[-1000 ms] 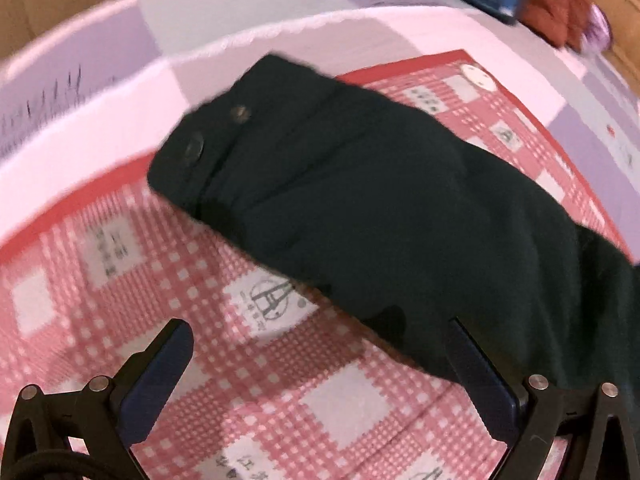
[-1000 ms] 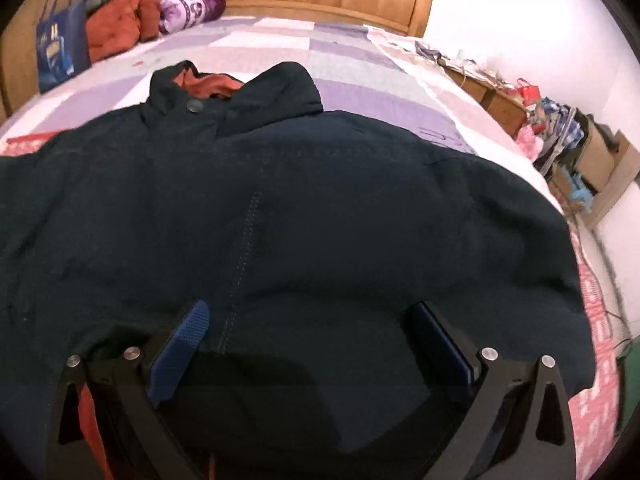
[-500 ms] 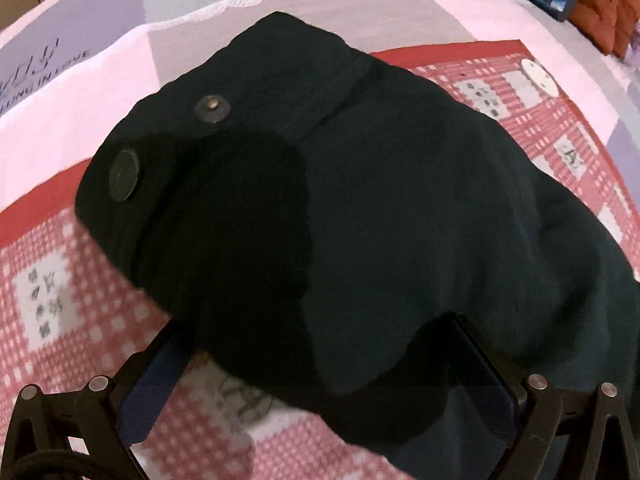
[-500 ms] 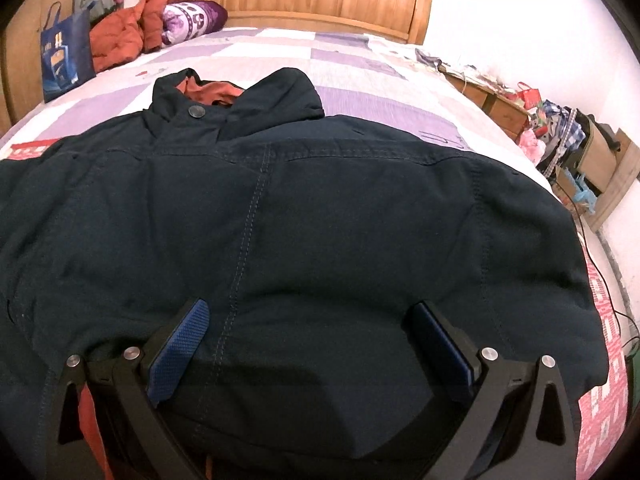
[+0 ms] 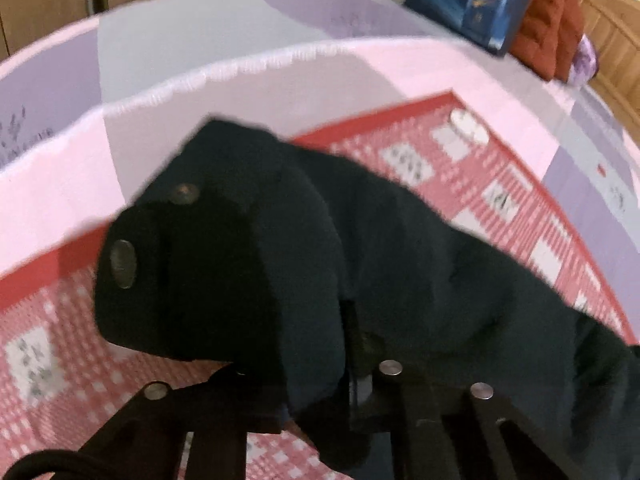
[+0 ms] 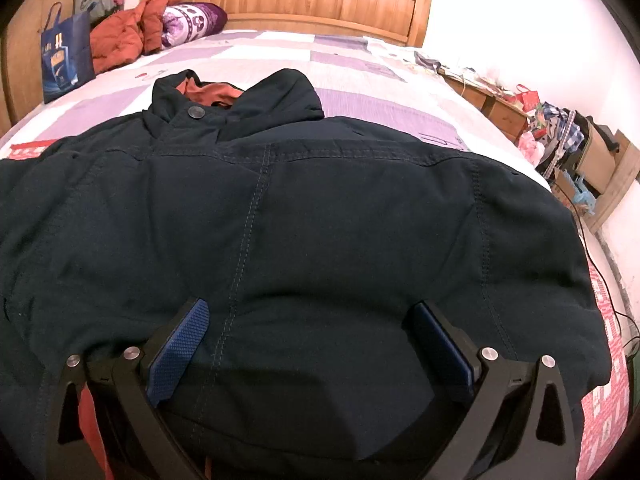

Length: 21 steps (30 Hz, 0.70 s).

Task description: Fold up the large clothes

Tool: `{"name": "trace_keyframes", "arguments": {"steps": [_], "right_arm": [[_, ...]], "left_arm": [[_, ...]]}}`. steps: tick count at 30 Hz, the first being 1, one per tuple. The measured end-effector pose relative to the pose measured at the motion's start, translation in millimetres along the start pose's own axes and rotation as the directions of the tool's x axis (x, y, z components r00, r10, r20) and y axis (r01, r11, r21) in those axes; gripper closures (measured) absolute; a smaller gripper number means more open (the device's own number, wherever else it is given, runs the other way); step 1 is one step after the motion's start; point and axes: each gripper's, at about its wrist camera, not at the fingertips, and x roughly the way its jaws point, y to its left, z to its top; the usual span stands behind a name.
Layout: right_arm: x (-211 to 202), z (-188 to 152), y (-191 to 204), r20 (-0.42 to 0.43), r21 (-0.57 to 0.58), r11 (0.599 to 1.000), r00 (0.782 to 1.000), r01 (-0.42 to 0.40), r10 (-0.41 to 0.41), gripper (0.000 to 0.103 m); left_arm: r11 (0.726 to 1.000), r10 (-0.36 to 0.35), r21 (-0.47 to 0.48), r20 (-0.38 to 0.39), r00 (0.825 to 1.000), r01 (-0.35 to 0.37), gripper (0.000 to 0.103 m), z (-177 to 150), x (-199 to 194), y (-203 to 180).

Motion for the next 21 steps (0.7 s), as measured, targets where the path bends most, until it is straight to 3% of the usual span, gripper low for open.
{"name": "trace_keyframes", "arguments": {"steps": [6,13,19,21], "right_arm": [[0.4,0.5,0.7,0.0,0.0,1.0,1.0,0.0,0.0,0.0],[0.7,0.7,0.8,-0.001,0.0,1.0,1.0,0.002,-0.002,0.0],[1.0,2.0,1.5,-0.008,-0.004,1.0,1.0,0.004,-0.004,0.0],[0.8,4.1,1.7,-0.02,-0.012,1.0,1.0,0.006,-0.007,0.0]], "left_arm": [[0.999,-0.02,0.053,0.105,0.994,0.014,0.093,16.9,-42.0,-16.8],[0.963,-0.106,0.268,0.237,0.966,0.04,0.094,31.7,-111.3,-77.8],[0.882,-0.27,0.456,0.28,0.921,0.12,0.094,20.0,-181.4,-162.0],[0.835,-0.338,0.53,0.278,0.899,0.15,0.094,5.6,-204.7,-202.3]]}}
